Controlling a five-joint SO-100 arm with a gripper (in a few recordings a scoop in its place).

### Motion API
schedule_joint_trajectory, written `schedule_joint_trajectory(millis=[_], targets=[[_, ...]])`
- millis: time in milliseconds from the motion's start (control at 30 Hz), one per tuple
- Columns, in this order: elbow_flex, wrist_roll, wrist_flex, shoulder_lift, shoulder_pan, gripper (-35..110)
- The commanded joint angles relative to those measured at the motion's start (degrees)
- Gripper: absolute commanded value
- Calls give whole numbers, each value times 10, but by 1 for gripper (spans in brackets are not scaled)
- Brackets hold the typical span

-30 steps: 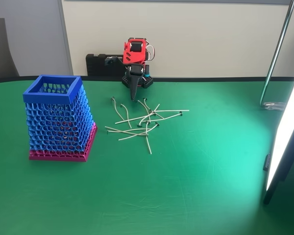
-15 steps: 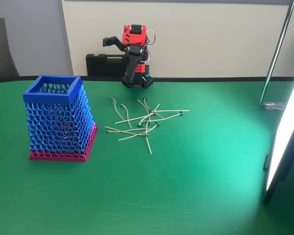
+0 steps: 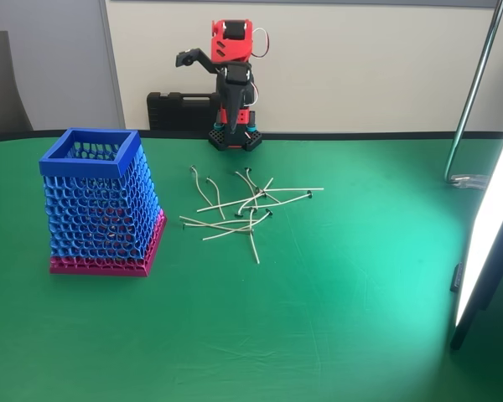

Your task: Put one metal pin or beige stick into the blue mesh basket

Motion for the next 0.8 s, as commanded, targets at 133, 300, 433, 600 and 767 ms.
schedule_joint_trajectory(millis=[133,300,433,600,767], targets=[[-89,-2,-5,-119,-9,0],[-100,15,-61,-193,4,2],[-105,33,-104,-246,0,3],[-149,55,-125,-318,-18,1],[-207,70,-106,-381,-32,1]])
